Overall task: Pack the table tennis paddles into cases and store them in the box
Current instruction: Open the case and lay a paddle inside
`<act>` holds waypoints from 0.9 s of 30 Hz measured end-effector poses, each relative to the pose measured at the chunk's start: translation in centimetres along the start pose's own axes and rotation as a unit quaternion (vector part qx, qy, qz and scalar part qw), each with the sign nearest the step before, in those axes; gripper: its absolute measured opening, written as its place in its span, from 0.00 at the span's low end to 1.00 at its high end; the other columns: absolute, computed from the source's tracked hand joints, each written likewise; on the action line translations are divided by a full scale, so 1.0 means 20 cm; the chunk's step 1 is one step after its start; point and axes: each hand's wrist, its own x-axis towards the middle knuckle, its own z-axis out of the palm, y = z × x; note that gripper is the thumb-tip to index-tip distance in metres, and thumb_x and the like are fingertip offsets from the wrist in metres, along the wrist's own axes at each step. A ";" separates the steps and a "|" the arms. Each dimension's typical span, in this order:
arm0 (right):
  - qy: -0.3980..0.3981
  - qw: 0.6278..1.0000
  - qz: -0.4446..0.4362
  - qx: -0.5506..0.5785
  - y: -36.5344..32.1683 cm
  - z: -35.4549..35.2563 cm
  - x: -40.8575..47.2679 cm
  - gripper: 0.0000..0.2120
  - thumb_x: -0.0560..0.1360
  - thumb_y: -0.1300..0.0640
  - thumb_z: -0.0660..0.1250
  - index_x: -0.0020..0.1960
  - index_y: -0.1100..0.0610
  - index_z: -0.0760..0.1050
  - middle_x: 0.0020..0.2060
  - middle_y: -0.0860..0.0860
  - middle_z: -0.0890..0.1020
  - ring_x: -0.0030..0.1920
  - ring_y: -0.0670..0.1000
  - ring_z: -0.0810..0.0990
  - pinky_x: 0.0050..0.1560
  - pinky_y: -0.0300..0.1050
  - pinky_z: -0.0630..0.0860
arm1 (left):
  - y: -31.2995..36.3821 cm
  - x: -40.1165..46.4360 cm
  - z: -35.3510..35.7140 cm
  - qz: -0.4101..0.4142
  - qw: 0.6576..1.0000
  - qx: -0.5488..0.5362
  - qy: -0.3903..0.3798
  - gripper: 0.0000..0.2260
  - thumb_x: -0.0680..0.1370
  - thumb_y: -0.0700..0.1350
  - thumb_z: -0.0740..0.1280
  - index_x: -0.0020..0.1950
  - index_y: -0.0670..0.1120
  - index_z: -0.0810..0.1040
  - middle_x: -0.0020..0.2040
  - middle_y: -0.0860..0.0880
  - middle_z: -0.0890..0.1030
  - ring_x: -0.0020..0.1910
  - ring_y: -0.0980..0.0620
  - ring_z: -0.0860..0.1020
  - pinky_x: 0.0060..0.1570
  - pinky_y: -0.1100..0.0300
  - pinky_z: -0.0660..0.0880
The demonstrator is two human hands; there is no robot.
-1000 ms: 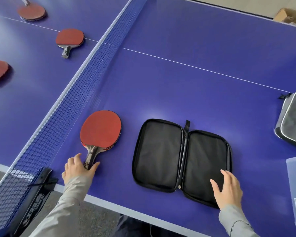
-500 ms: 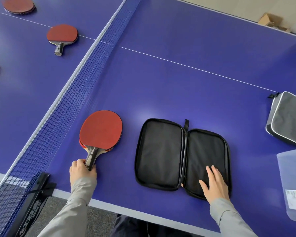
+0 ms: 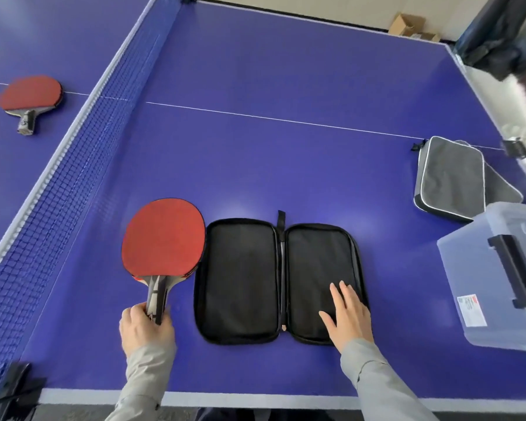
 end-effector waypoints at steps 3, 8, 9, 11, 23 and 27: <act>0.007 1.000 0.000 0.006 0.12 -0.02 0.02 0.31 0.79 0.41 0.52 0.77 0.50 0.46 0.77 0.49 0.49 0.77 0.50 0.49 0.73 0.48 0.56 | 0.18 -0.15 0.12 0.012 1.000 -0.020 -0.019 0.11 0.73 0.42 0.69 0.49 0.34 0.75 0.49 0.37 0.74 0.51 0.36 0.72 0.51 0.43 0.70; 0.001 0.999 -0.010 0.032 0.29 -0.02 0.05 0.31 0.79 0.41 0.52 0.77 0.50 0.46 0.78 0.50 0.49 0.77 0.51 0.47 0.74 0.49 0.54 | 0.44 -0.43 0.38 0.050 0.997 -0.041 -0.047 0.13 0.71 0.39 0.72 0.50 0.32 0.76 0.50 0.35 0.75 0.52 0.35 0.73 0.53 0.45 0.69; -0.003 0.999 -0.015 0.039 0.33 -0.02 0.05 0.31 0.79 0.41 0.52 0.77 0.50 0.46 0.78 0.50 0.49 0.77 0.51 0.47 0.74 0.49 0.53 | 0.49 -0.50 0.44 0.057 0.996 -0.047 -0.054 0.13 0.70 0.38 0.72 0.50 0.32 0.76 0.49 0.34 0.75 0.52 0.35 0.73 0.53 0.45 0.68; -0.009 0.998 -0.034 0.044 0.37 -0.01 0.06 0.31 0.80 0.41 0.52 0.77 0.51 0.46 0.78 0.50 0.48 0.77 0.50 0.46 0.74 0.50 0.53 | 0.57 -0.63 0.56 0.067 0.994 -0.054 -0.067 0.12 0.70 0.38 0.73 0.49 0.33 0.76 0.49 0.35 0.75 0.51 0.35 0.73 0.52 0.46 0.69; -0.013 0.992 -0.098 0.074 0.48 0.03 0.09 0.32 0.80 0.43 0.54 0.77 0.51 0.44 0.78 0.51 0.49 0.77 0.51 0.45 0.74 0.51 0.53 | 0.70 -1.02 0.94 0.026 0.996 -0.040 -0.076 0.12 0.71 0.39 0.72 0.50 0.36 0.76 0.50 0.39 0.76 0.53 0.40 0.73 0.54 0.48 0.70; -0.009 0.992 -0.099 0.081 0.48 0.05 0.10 0.32 0.79 0.43 0.55 0.77 0.51 0.46 0.77 0.50 0.50 0.77 0.51 0.45 0.74 0.51 0.53 | 0.70 -1.05 0.99 0.005 0.997 -0.045 -0.070 0.11 0.71 0.39 0.72 0.49 0.36 0.76 0.49 0.39 0.76 0.52 0.40 0.73 0.52 0.49 0.70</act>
